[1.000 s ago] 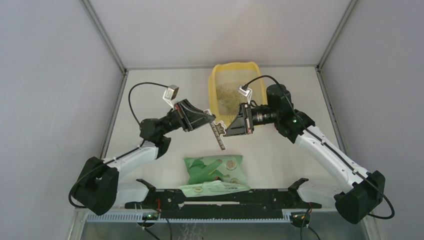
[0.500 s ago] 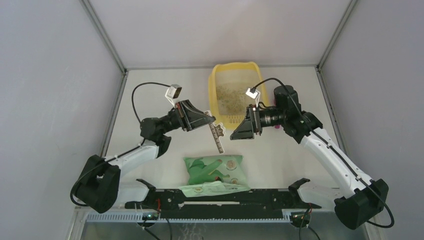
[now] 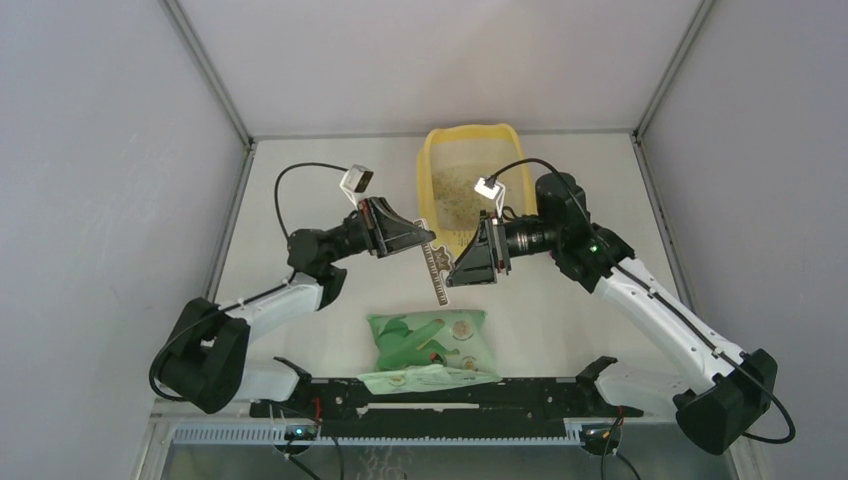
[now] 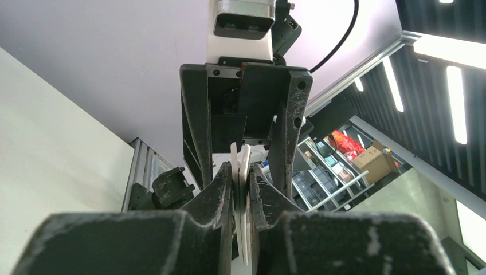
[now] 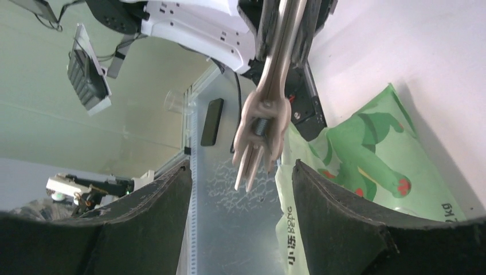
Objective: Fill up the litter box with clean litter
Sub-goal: Pick up the clamp at the center of the board.
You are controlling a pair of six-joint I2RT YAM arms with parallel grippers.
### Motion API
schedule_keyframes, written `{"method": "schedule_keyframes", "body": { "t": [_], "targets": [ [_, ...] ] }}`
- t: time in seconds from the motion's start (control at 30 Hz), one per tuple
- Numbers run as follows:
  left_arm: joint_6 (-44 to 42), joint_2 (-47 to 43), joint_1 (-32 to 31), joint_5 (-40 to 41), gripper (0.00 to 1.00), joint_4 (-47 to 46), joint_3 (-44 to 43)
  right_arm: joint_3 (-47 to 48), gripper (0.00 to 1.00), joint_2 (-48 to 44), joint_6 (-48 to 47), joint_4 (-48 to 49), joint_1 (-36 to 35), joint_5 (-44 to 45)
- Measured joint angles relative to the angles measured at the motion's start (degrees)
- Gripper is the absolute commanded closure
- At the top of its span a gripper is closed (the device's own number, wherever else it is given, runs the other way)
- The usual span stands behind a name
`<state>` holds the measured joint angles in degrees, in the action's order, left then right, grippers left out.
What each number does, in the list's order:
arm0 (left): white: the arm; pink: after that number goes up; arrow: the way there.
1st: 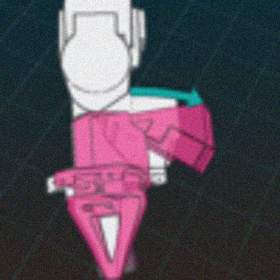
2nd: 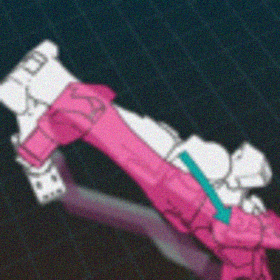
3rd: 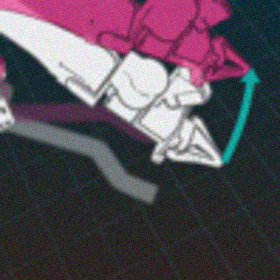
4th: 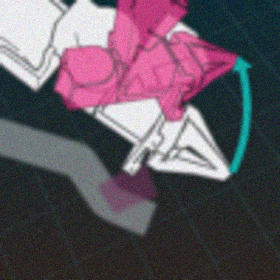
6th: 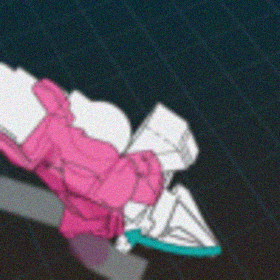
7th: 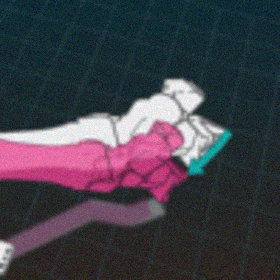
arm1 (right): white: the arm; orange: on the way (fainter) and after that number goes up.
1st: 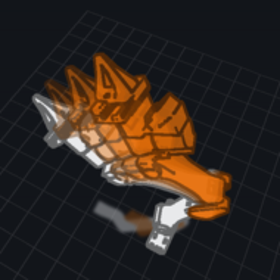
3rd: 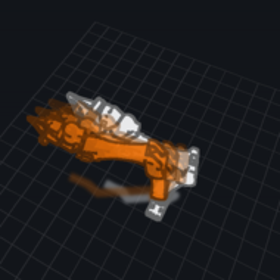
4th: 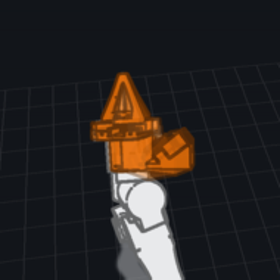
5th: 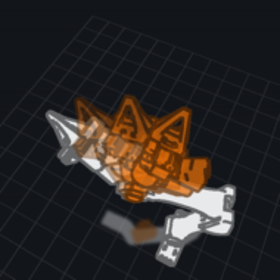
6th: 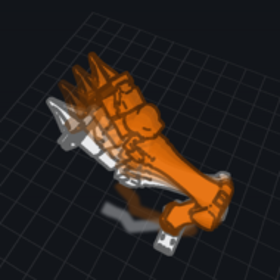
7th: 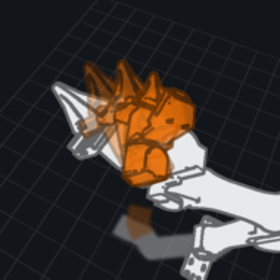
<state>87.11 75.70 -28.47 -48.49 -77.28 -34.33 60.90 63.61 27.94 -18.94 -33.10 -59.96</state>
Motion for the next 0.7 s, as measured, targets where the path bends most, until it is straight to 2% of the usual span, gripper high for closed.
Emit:
{"method": "schedule_keyframes", "body": {
  "t": [0.5,0.7],
  "targets": [
    [0.0,1.0,-0.1,-0.3,0.85,0.0,0.0,0.0,0.39,2.5,4.0,5.4,0.4,4.2],
    [0.0,1.6,-0.3,-0.9,0.85,0.0,0.0,0.0,0.49,2.7,4.6,6.3,0.7,4.1]
  ]
}}
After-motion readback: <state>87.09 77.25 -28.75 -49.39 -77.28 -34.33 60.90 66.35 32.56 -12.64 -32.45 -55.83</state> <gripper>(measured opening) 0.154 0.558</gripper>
